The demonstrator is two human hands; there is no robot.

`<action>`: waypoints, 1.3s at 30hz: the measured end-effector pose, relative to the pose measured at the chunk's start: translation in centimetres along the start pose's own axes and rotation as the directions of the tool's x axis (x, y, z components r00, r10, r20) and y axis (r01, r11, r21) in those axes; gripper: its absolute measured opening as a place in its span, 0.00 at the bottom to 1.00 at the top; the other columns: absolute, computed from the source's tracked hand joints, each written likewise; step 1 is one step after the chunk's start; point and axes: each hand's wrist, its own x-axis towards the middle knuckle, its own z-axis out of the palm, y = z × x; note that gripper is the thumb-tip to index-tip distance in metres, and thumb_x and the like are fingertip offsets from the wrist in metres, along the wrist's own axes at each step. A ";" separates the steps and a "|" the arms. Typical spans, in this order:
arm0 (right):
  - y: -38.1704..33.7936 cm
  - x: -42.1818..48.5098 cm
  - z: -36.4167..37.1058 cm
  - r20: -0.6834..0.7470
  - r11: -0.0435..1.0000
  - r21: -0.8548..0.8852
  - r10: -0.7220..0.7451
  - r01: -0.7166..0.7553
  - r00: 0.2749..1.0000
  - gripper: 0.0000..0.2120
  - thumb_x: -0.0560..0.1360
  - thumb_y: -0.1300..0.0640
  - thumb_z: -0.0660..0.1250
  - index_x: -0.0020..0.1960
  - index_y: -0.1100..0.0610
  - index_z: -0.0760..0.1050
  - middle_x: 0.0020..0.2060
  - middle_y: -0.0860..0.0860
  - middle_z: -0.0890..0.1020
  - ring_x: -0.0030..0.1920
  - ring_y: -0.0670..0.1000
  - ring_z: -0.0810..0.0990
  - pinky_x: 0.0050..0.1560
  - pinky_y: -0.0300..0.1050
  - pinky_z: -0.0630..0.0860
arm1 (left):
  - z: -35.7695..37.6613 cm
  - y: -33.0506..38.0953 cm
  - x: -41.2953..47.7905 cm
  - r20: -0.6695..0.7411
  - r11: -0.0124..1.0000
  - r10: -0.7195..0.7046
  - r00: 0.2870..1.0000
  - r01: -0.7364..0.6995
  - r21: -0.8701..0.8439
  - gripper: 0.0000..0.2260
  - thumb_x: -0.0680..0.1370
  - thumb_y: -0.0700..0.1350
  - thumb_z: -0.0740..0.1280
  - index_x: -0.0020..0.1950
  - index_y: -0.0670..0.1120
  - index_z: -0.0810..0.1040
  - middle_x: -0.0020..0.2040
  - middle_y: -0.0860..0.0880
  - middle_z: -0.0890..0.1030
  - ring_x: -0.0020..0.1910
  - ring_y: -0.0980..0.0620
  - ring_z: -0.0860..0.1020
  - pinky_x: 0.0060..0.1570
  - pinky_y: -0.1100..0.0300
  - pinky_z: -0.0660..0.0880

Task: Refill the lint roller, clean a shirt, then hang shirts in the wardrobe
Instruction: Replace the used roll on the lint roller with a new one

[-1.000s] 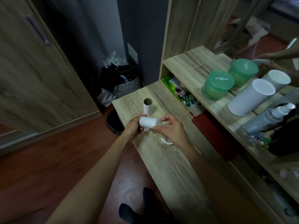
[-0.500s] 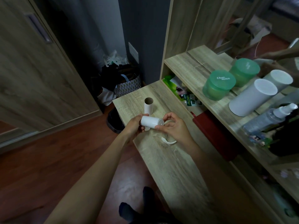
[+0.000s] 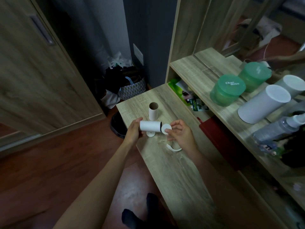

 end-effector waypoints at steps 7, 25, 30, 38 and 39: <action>2.1 2.7 0.5 -0.033 0.963 -0.256 0.077 -0.083 0.996 0.05 0.75 0.65 0.67 0.51 0.61 0.74 0.40 0.56 0.82 0.33 0.52 0.81 0.39 0.53 0.81 | -3.3 -1.1 -0.7 -0.102 0.997 0.074 0.992 -0.076 -0.017 0.17 0.82 0.49 0.61 0.68 0.44 0.70 0.59 0.44 0.75 0.42 0.53 0.79 0.38 0.69 0.77; 3.0 3.6 1.1 -0.116 0.855 -0.514 -0.155 0.074 0.981 0.07 0.75 0.55 0.68 0.51 0.56 0.80 0.45 0.52 0.84 0.45 0.51 0.82 0.49 0.51 0.79 | -6.2 -1.0 -1.9 -0.127 0.981 0.055 0.990 -0.077 -0.177 0.15 0.77 0.41 0.69 0.64 0.44 0.74 0.61 0.41 0.77 0.51 0.45 0.81 0.42 0.65 0.79; -3.0 1.3 5.0 -0.074 0.965 -0.122 -0.242 0.232 0.968 0.08 0.79 0.57 0.63 0.51 0.59 0.79 0.41 0.52 0.83 0.38 0.44 0.81 0.38 0.39 0.79 | -7.7 0.1 -1.6 -0.199 0.962 0.074 0.977 -0.122 -0.245 0.14 0.78 0.39 0.67 0.64 0.43 0.73 0.55 0.45 0.77 0.50 0.45 0.80 0.43 0.65 0.80; -7.7 7.5 14.2 0.034 0.942 -0.055 -0.329 0.330 0.944 0.13 0.82 0.57 0.56 0.61 0.56 0.76 0.52 0.47 0.81 0.49 0.41 0.80 0.48 0.41 0.80 | -14.1 2.0 2.5 -0.367 0.919 0.058 0.928 -0.193 -0.343 0.16 0.78 0.41 0.67 0.66 0.42 0.73 0.58 0.44 0.78 0.44 0.50 0.82 0.46 0.60 0.81; -7.6 9.0 15.7 0.041 0.936 -0.095 -0.336 0.338 0.941 0.13 0.82 0.56 0.56 0.61 0.55 0.76 0.53 0.48 0.81 0.51 0.42 0.80 0.51 0.44 0.79 | -15.2 2.2 3.5 -0.379 0.915 0.052 0.924 -0.196 -0.353 0.16 0.79 0.41 0.67 0.66 0.43 0.73 0.59 0.43 0.77 0.45 0.48 0.82 0.47 0.60 0.81</action>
